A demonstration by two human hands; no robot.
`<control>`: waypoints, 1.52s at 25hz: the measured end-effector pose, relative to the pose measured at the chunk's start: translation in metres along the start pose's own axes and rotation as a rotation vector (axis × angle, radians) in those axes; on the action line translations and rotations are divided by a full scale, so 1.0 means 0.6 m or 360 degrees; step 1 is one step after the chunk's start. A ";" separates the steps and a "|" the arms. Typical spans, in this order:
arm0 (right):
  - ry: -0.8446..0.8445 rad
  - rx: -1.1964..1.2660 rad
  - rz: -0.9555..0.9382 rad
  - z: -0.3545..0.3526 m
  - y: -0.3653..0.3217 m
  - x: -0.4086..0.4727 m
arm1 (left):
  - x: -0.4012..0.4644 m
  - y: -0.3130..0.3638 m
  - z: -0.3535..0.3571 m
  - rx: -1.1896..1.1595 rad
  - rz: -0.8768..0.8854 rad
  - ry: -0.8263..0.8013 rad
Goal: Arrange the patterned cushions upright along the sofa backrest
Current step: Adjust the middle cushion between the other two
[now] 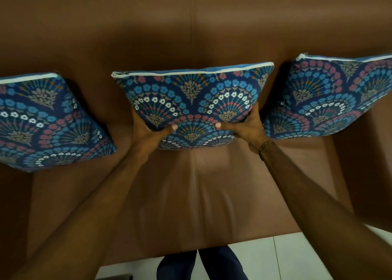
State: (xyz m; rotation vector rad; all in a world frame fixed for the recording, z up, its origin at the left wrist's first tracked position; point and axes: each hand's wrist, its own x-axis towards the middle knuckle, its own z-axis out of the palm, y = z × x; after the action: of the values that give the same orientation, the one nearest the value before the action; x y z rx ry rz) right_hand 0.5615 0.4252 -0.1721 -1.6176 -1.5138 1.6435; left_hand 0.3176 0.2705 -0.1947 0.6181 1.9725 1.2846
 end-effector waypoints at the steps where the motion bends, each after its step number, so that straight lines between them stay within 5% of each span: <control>1: 0.0017 0.0006 -0.0019 0.006 -0.001 0.000 | 0.001 -0.001 -0.005 0.0006 -0.0002 -0.0019; 7: 0.0059 -0.0056 0.0001 0.001 -0.008 -0.010 | -0.022 0.026 -0.005 0.0146 0.0084 0.0089; 11: 0.0153 -0.0180 -0.0149 -0.038 -0.035 -0.030 | -0.084 0.088 0.048 0.0570 0.0622 0.0439; 16: 0.0479 -0.0394 -0.0503 -0.165 -0.053 -0.046 | -0.122 0.142 0.199 0.0677 0.1028 0.0098; 22: 0.0951 -0.0356 -0.0461 -0.419 0.014 -0.016 | -0.153 0.172 0.447 0.0417 0.0664 -0.0389; 26: 0.0670 -0.0095 -0.0289 -0.565 0.074 0.085 | -0.123 0.189 0.593 0.0092 0.0139 -0.0291; 30: 0.0239 0.0051 -0.0073 -0.639 0.103 0.178 | -0.081 0.192 0.671 0.0044 0.0073 -0.0186; 34: 0.0191 0.0129 -0.0096 -0.635 0.112 0.182 | -0.101 0.190 0.692 0.0078 0.0078 0.0027; 38: 0.0235 0.0111 -0.0165 -0.624 0.105 0.164 | -0.098 0.195 0.668 0.0047 0.0022 -0.0056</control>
State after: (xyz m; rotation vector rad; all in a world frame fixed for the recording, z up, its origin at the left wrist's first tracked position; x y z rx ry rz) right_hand 0.8897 0.6400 -0.1806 -1.5592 -1.4258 1.4717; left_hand 0.6638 0.5112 -0.1781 0.6653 1.9649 1.2464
